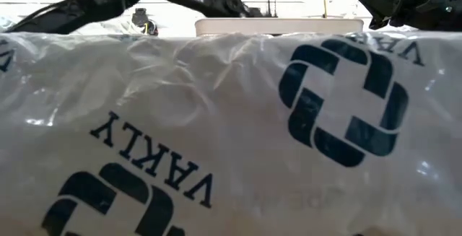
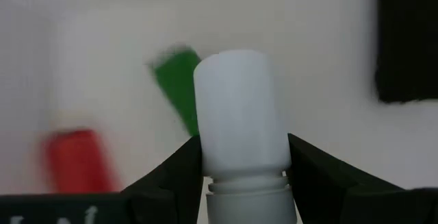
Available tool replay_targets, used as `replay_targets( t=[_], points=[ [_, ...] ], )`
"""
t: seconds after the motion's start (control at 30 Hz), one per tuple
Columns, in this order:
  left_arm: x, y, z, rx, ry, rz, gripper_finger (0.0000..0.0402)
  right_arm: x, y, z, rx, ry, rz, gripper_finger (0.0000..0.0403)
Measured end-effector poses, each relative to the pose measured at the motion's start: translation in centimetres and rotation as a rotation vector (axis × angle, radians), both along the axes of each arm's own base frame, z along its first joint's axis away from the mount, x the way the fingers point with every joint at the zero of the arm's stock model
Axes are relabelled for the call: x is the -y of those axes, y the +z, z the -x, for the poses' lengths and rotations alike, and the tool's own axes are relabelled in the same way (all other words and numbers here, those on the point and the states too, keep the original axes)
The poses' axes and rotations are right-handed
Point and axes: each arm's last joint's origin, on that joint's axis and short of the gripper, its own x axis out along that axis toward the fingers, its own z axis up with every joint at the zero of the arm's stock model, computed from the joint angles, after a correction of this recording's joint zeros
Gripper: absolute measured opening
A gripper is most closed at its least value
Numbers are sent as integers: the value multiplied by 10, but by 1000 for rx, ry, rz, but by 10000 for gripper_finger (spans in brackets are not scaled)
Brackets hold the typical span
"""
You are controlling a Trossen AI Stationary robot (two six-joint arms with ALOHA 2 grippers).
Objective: Pick & place medical supplies in basket/bin
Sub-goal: Put the white pill bottle into the white bin
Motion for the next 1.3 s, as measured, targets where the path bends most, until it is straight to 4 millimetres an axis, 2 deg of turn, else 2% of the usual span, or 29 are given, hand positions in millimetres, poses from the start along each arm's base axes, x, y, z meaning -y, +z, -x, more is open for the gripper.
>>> replay_targets(
  t=[0.1, 0.2, 0.5, 0.9, 1.07, 1.3],
  points=[
    [0, -22, -2, -65, 17, 31, 177, 0, 0, 0, -1, 1, -1, 0],
    [0, -33, -3, -111, 37, 29, 177, 0, -1, 0, -9, 1, -2, 0],
    [7, -35, -1, -152, 35, 43, 177, 0, 0, 0, -5, 4, -4, 0],
    [20, -36, -4, -81, 52, 455, 177, 0, 2, 1, 23, 11, -13, 0],
    [22, -39, -1, -134, 84, 420, 177, 0, 2, 1, 22, 11, -13, 0],
    [26, -57, 1, -221, 92, 465, 177, 0, 2, 1, 23, 12, -13, 0]
  ],
)
